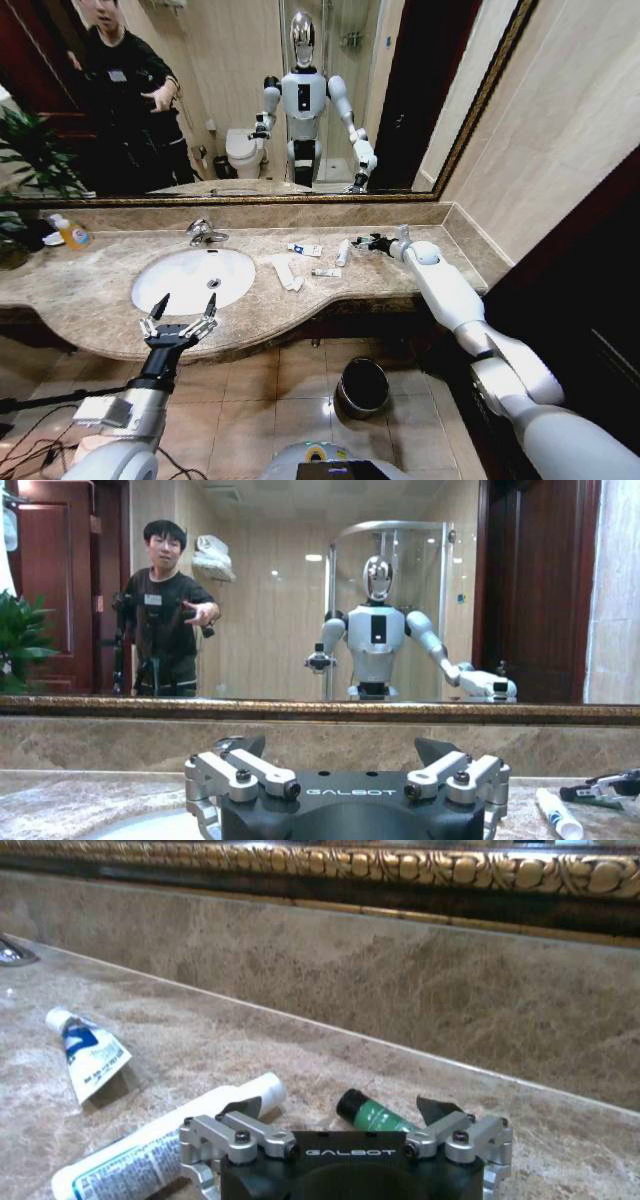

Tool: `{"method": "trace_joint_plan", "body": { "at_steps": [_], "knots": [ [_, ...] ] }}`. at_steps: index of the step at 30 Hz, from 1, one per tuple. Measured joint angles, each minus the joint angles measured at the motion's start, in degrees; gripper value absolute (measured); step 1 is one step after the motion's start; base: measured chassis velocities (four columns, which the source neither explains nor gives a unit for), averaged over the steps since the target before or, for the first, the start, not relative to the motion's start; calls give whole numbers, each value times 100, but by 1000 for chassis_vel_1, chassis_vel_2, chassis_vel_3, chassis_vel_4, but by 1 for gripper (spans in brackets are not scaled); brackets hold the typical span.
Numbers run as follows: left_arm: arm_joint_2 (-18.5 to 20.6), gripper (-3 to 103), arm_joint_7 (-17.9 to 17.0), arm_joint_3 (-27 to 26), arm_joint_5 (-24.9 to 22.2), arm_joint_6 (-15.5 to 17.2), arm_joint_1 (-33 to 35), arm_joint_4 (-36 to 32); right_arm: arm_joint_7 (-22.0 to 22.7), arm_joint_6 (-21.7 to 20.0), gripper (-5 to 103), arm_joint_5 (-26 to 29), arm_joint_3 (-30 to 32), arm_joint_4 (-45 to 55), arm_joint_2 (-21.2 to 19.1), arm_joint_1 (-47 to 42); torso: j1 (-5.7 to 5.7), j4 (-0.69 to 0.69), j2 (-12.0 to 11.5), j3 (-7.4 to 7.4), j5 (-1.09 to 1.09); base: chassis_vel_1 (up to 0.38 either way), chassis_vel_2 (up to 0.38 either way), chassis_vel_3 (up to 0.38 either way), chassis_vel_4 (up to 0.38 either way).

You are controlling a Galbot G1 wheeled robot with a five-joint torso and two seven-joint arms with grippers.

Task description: Pick up the trash from the sink and place it in the trash bin.

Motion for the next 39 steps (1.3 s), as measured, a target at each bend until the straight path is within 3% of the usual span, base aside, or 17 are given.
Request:
{"method": "trace_joint_plan", "body": {
  "at_steps": [19, 25, 29, 31, 34, 35, 37, 39],
  "knots": [
    [0, 100, 0, 0, 0, 0, 0, 0, 22, -91, 102, -169, -12, -356, 153, 185, -1, 0, 0, 0, 1, 0, 0, 0, 0],
    [0, 100, 0, 0, 0, 0, 0, 0, 86, -41, 83, -173, 101, -528, 242, 211, -1, 0, 0, 0, 0, 0, 0, 0, 0],
    [0, 100, 0, 0, 0, 0, 0, 0, 90, -37, 78, -172, 123, -570, 251, 230, -1, 0, 0, 0, 0, 0, 0, 0, 0],
    [0, 100, 0, 0, 0, 0, 0, 0, 93, -17, 66, -172, 134, -602, 253, 236, -1, 0, 0, 0, 0, 0, 0, 0, 0],
    [0, 100, 0, 0, 0, 0, 0, 0, 98, -5, 66, -172, 138, -614, 253, 236, -1, 0, 0, 0, 1, 0, 0, 0, 0],
    [0, 100, 0, 0, 0, 0, 0, 0, 101, 1, 55, -172, 140, -614, 251, 235, -1, 0, 0, 0, 0, 0, 0, 0, 0],
    [0, 100, 0, 0, 0, 0, 0, 0, 123, 2, 44, -172, 143, -580, 228, 198, -1, 0, 0, 0, 0, 0, 0, 0, 0],
    [0, 100, 0, 0, 0, 0, 0, 0, 134, 2, 39, -172, 140, -560, 215, 185, -1, 0, 0, 0, 0, 0, 0, 0, 0]
  ]
}}
